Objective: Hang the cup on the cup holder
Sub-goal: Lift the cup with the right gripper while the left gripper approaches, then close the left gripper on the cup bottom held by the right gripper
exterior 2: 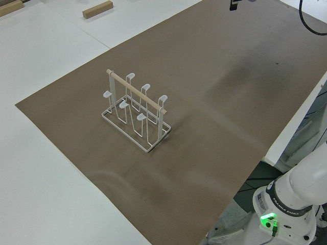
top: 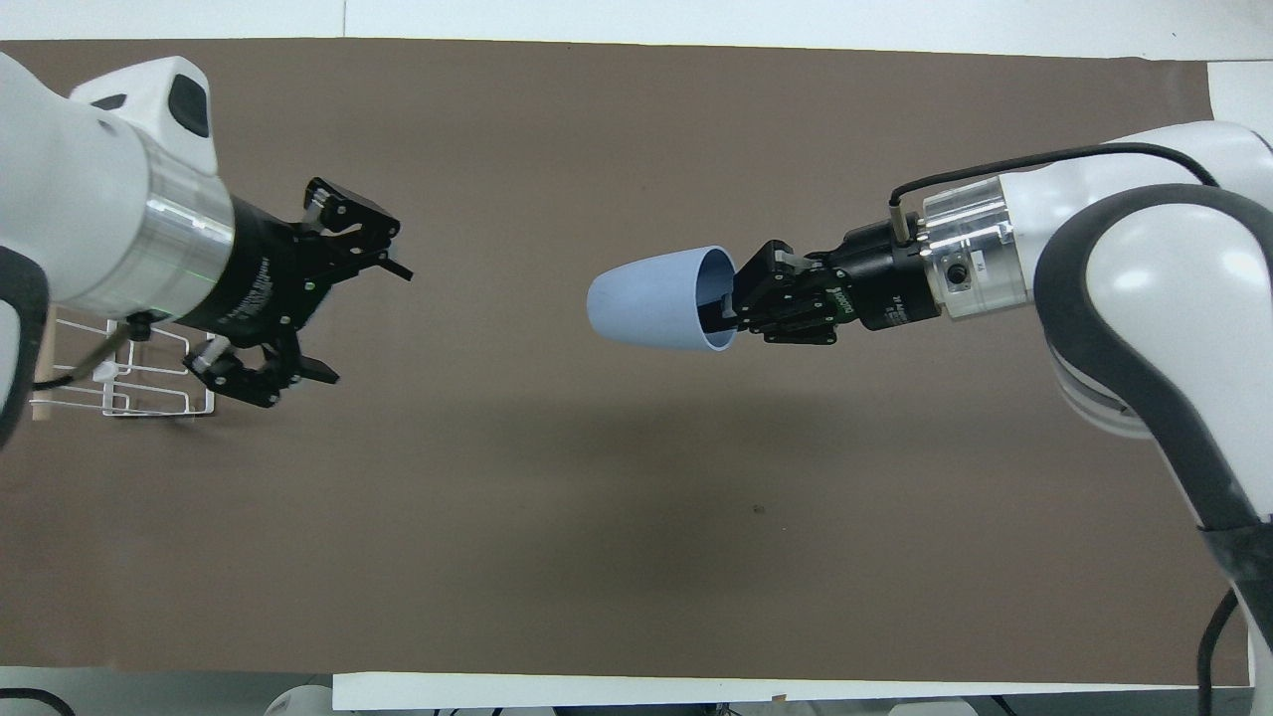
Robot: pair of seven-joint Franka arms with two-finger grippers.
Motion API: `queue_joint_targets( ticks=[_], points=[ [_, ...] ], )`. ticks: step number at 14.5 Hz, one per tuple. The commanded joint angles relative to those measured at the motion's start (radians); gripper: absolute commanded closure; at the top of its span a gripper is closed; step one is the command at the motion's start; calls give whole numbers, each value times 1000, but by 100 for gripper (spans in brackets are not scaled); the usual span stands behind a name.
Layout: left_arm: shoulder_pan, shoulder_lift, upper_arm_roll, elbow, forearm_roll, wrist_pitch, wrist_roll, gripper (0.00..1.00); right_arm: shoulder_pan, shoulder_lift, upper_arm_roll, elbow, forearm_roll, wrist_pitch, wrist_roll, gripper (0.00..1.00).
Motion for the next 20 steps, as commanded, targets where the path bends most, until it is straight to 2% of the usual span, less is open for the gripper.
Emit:
queue_joint_targets(
  ticks=[1,3,5,6,9,16,20],
  points=[
    [-37,-28,9,-44,-152,72,-251,0,41,-20,-4,-25,24,58,45,100],
    [-29,-78,11,-147,-298,148,-301,1,73,-19,-4,-24,26,93,78,100],
    [-26,-123,11,-258,-364,278,-335,1,104,-16,-4,-24,24,133,105,100],
    [-23,-129,11,-274,-375,299,-347,1,107,-16,-4,-24,24,141,115,100],
    [-23,-95,9,-281,-378,328,-364,1,105,-14,-4,-22,24,141,115,100],
    [-70,-11,8,-297,-389,570,-358,1,105,-14,-4,-22,24,144,115,100],
    [-115,7,8,-303,-387,618,-347,2,104,-14,-4,-22,24,144,115,100]
  ],
)
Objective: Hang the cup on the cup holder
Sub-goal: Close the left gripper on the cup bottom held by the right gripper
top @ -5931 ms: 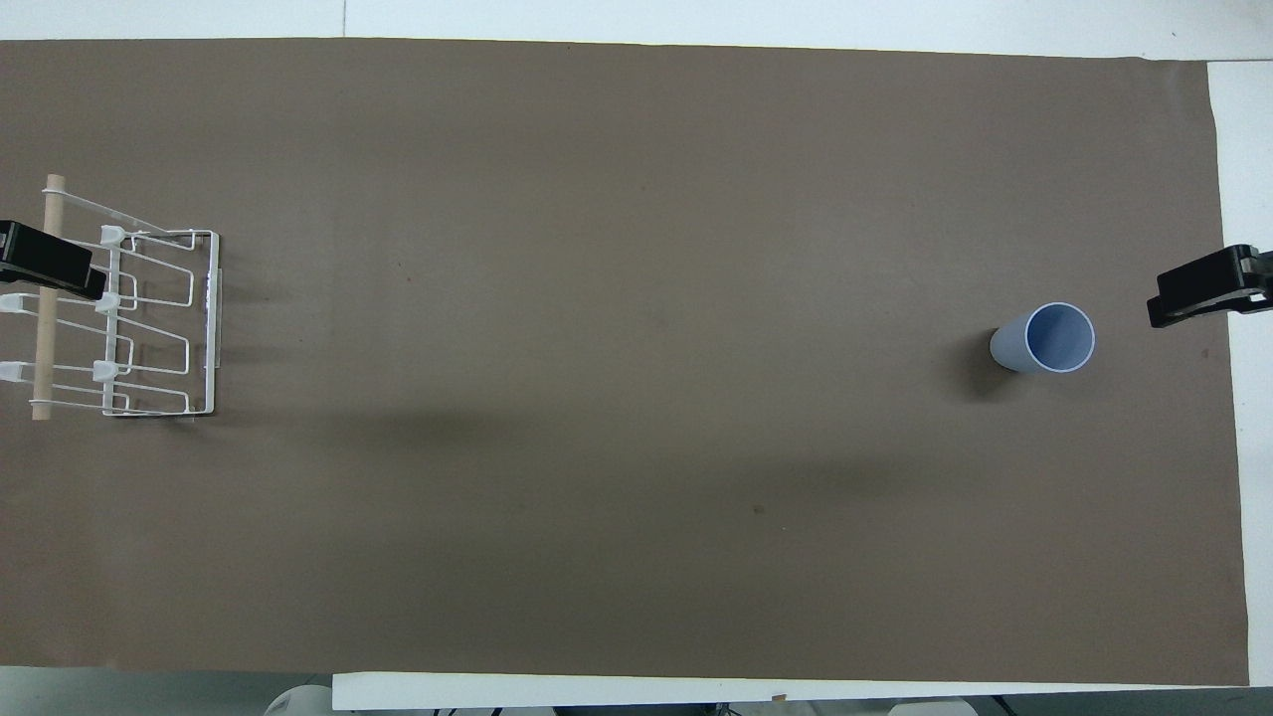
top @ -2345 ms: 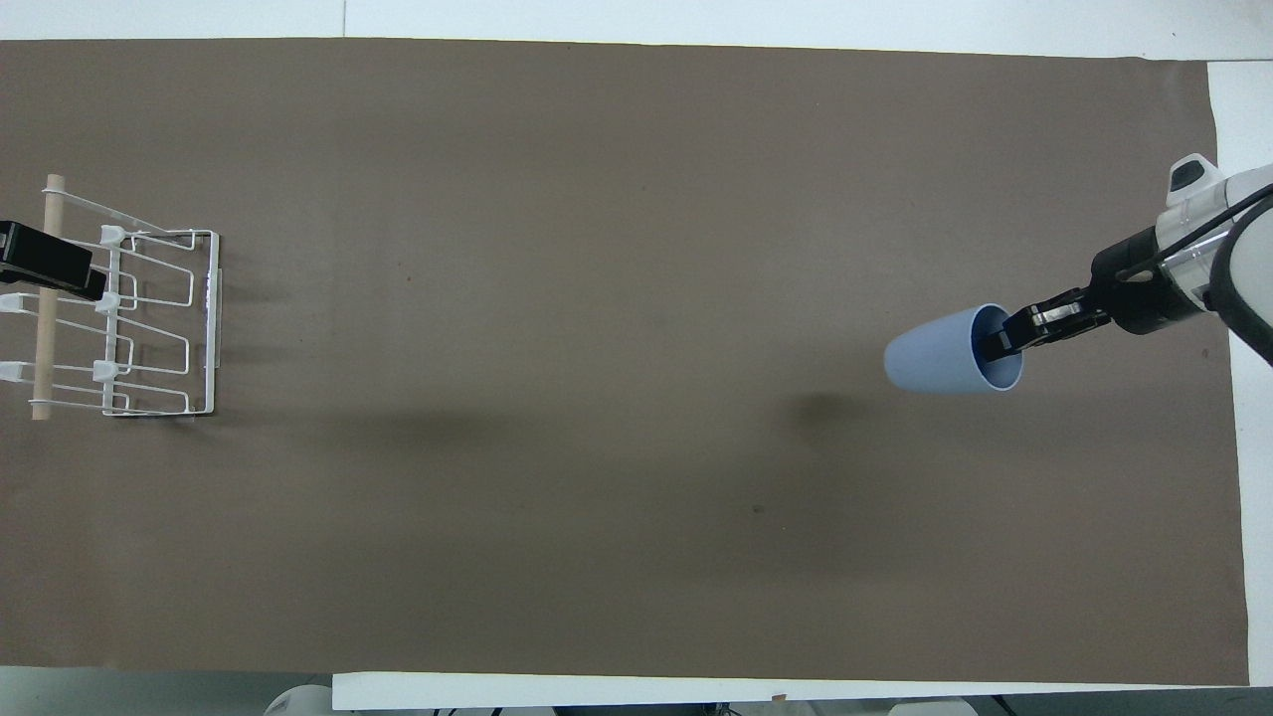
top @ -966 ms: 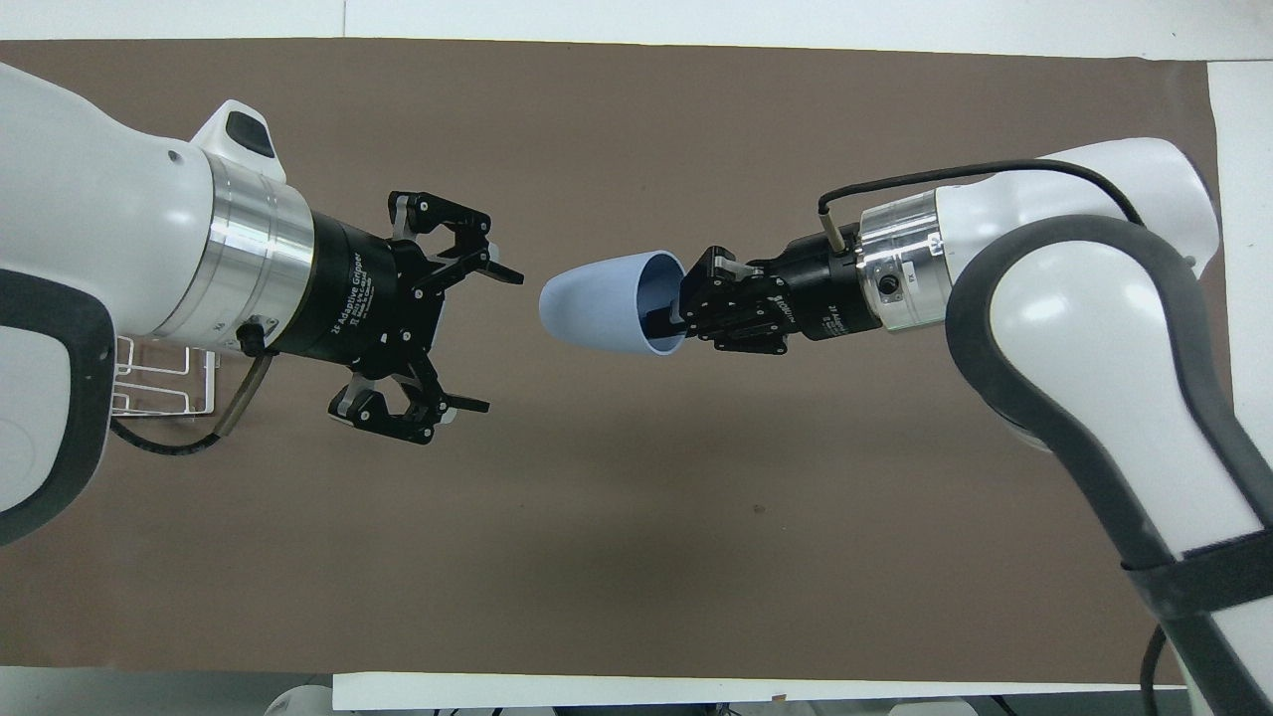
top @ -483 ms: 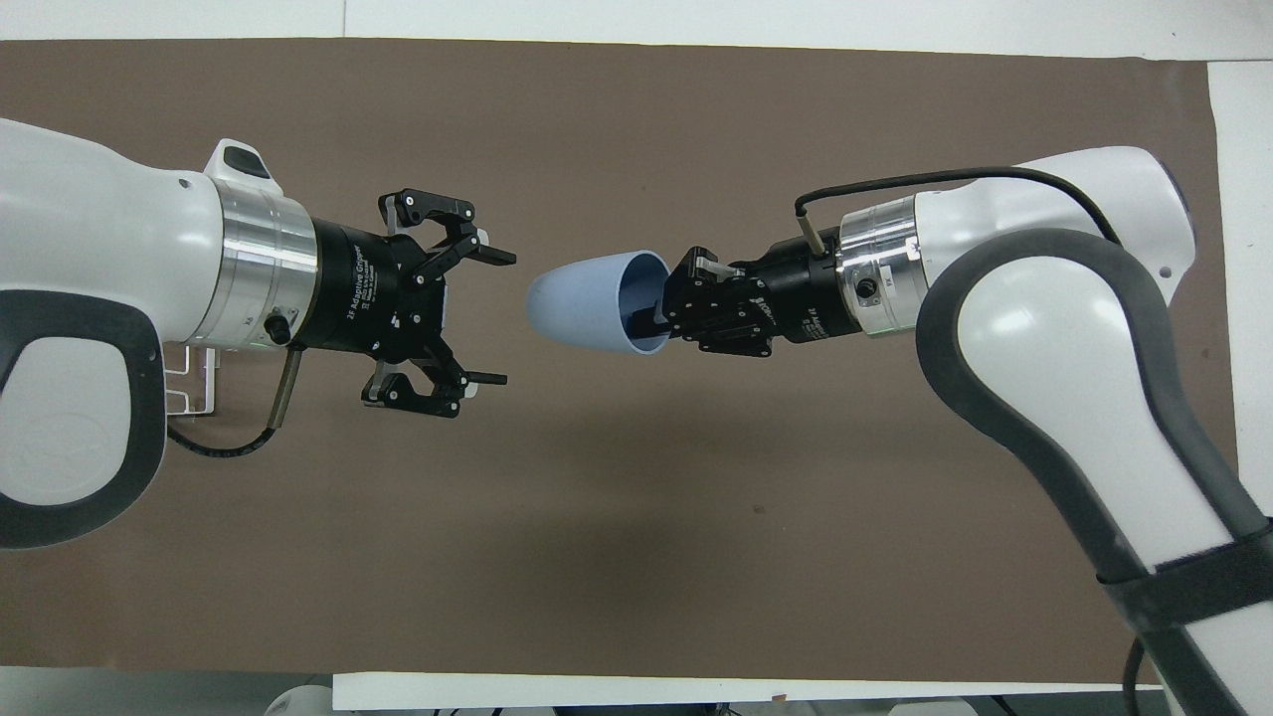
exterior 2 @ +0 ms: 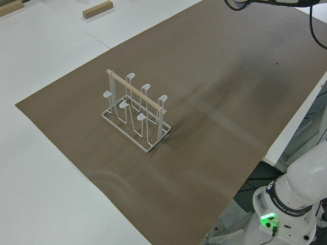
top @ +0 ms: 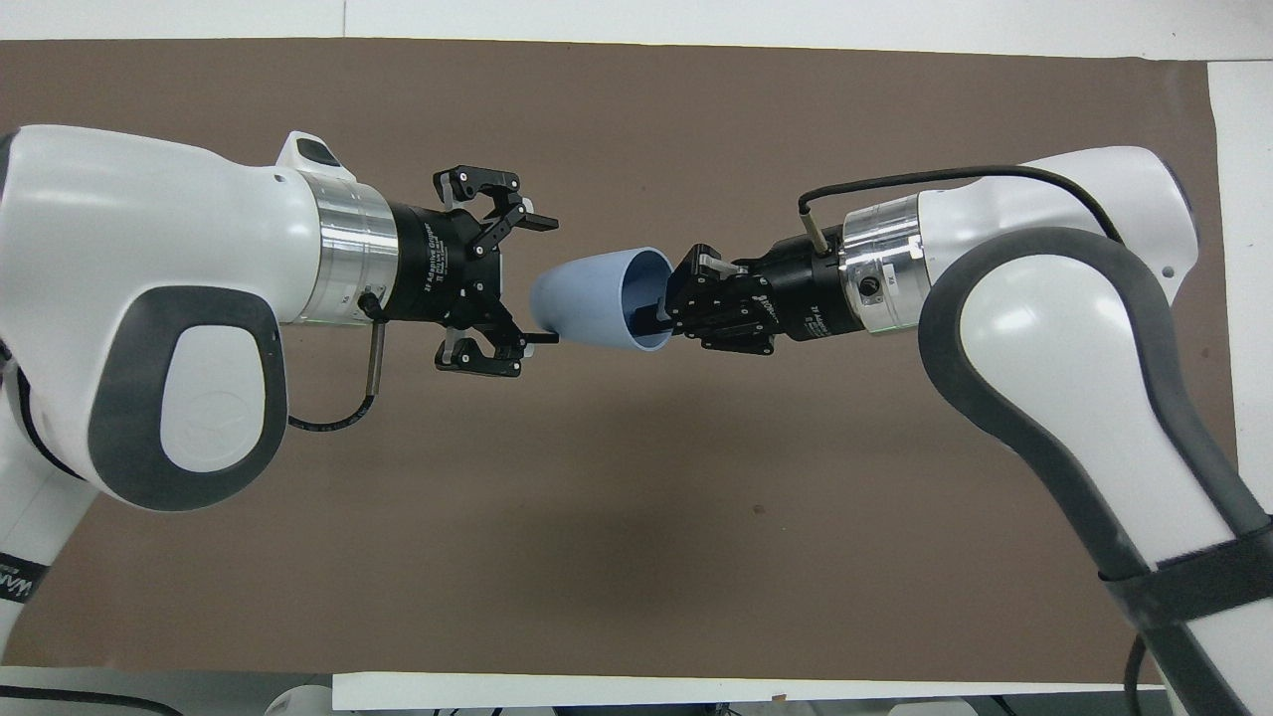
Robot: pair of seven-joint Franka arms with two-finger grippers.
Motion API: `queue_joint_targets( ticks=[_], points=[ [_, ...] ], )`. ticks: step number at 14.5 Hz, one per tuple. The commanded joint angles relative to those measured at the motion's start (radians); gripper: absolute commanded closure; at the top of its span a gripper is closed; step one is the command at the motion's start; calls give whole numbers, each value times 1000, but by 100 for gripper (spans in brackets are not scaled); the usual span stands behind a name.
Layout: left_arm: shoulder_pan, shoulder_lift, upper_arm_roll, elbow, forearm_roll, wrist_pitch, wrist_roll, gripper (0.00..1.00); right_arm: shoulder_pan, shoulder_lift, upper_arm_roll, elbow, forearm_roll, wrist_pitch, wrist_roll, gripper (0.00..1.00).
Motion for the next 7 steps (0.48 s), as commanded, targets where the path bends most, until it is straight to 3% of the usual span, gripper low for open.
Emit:
queue_joint_targets(
  ticks=[1,2,4,5,7],
  points=[
    [-33,-1,6,-17,-16,49,1,10,-2,-14,6,-13,23,5,8,100],
    [-36,1,7,-12,-11,49,1,31,-2,-14,6,-13,23,7,8,100],
    [-63,1,6,-17,24,45,1,90,-2,-14,6,-13,23,8,8,100],
    [-65,-1,4,-17,23,37,-3,100,-2,-14,6,-13,23,8,8,100],
    [-65,1,3,-9,23,39,-4,100,-2,-14,6,-13,23,8,8,100]
  ],
)
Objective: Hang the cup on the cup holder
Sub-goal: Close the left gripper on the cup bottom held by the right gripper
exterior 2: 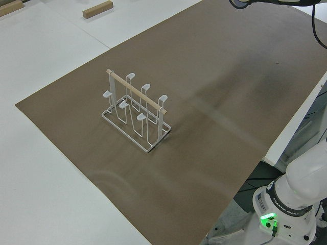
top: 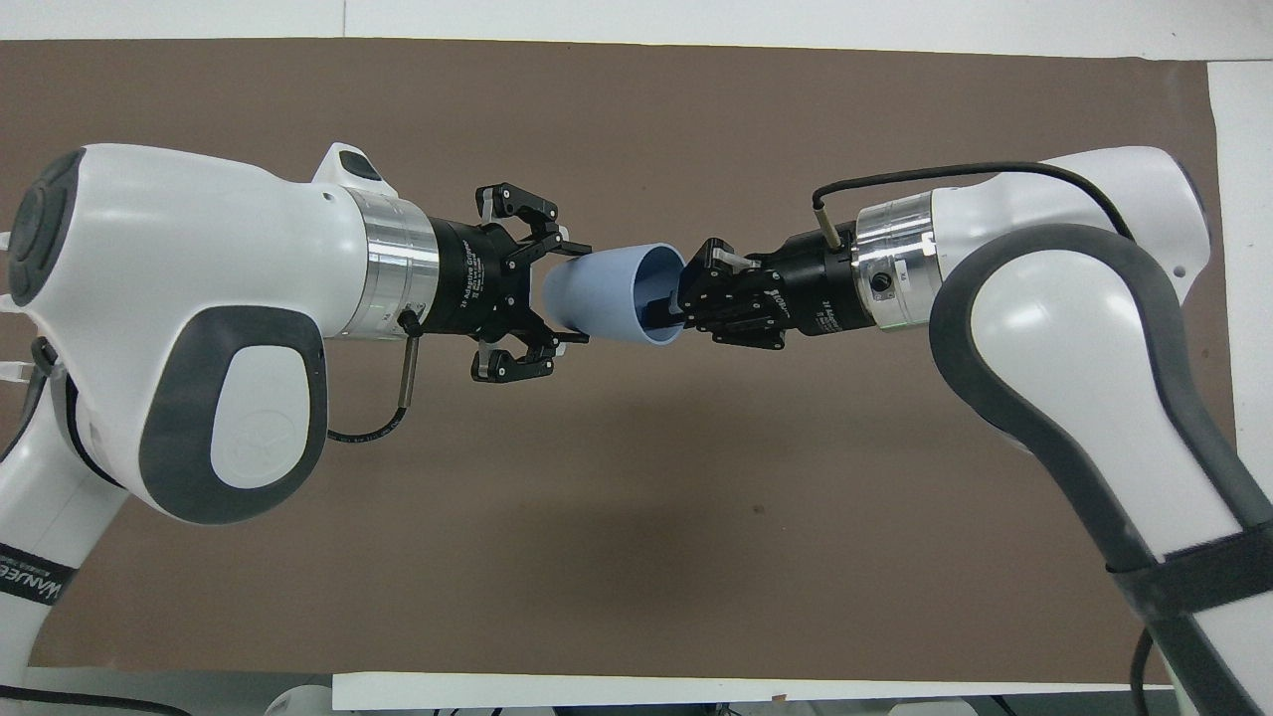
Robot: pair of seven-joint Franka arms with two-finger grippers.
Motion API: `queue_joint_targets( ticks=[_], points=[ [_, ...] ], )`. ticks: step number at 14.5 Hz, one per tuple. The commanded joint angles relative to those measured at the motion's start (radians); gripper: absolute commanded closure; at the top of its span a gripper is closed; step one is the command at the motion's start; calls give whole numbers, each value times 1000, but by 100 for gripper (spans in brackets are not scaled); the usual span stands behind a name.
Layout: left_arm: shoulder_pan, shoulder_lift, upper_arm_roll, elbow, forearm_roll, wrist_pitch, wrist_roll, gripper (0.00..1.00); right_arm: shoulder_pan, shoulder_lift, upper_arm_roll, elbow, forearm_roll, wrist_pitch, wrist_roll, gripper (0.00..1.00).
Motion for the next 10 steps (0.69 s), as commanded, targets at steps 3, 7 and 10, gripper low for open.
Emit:
queue_joint_targets(
  ticks=[3,7,10],
  points=[
    [-26,3,2,7,2,23,-10,100,-8,-13,16,-6,28,-1,14,98],
    [-9,3,2,7,2,14,-13,100,-9,-13,14,-4,27,-1,11,14],
    [-8,2,8,12,4,-9,-34,100,-47,-18,5,10,-1,-11,11,0]
  ],
)
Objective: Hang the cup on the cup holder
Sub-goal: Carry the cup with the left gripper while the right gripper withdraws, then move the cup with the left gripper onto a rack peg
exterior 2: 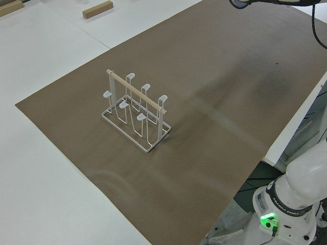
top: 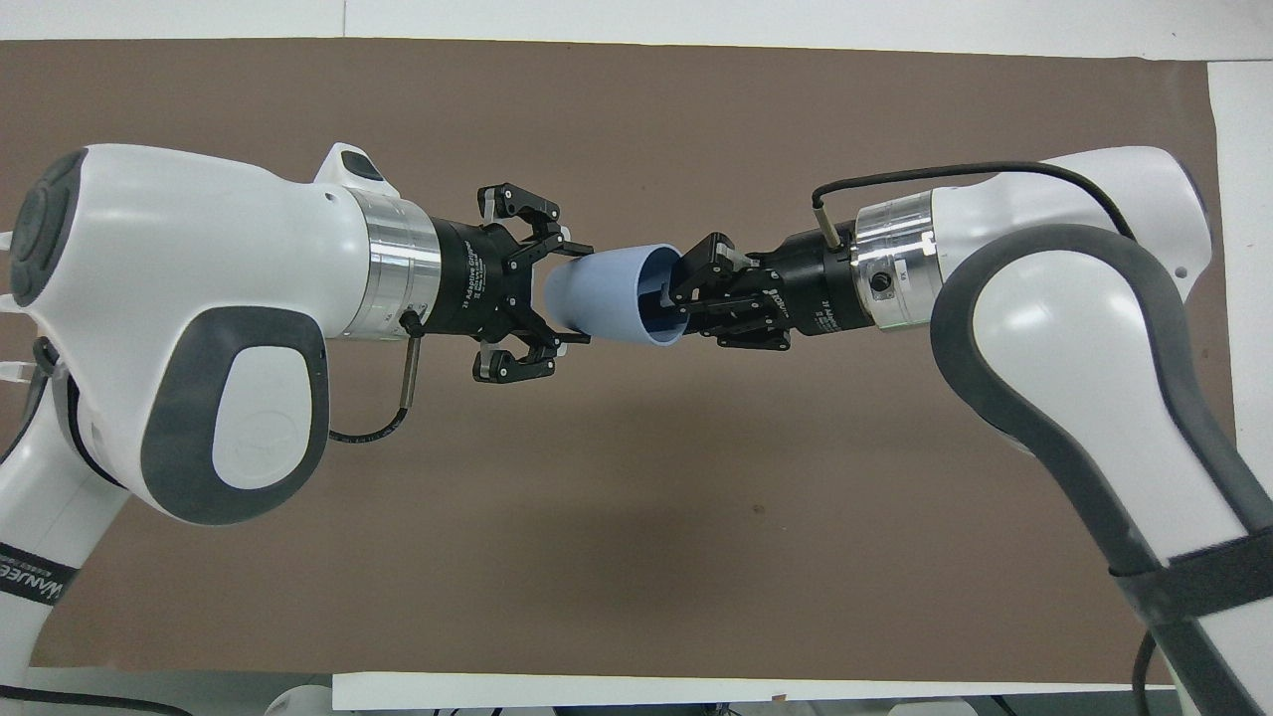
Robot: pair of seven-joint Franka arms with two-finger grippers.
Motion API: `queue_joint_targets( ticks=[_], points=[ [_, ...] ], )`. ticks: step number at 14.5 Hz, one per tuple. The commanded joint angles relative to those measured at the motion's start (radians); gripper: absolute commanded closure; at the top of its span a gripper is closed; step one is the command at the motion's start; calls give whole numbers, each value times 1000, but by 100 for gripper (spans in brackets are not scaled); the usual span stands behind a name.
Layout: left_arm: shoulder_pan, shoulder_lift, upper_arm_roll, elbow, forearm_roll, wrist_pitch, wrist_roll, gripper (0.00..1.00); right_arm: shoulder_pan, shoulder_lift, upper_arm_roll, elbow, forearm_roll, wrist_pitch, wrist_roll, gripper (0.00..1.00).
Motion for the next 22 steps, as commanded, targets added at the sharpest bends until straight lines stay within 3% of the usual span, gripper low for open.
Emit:
queue_joint_targets(
  ticks=[1,4,8,10,12,16,20,22],
  points=[
    [-4,1,12,10,4,-10,-39,100,-74,-21,4,6,-35,-18,7,0],
    [43,1,13,7,25,-50,-43,100,-154,-79,4,12,-249,-32,-1,0],
    [94,8,13,40,373,-199,-42,100,-272,-115,3,81,-534,-191,-13,0],
    [92,19,13,92,567,-315,-43,100,-271,-113,6,138,-761,-224,-37,0],
    [74,38,9,135,844,-464,-43,100,-263,-109,15,228,-916,-308,-42,0],
    [78,54,9,54,1219,-532,-36,100,-260,-50,18,458,-1091,-539,-85,0],
    [85,67,10,36,1588,-628,-45,100,-274,-58,15,451,-1216,-591,-266,1],
    [86,108,12,36,1674,-633,-54,100,-276,-59,10,448,-1222,-620,-291,0]
  ],
)
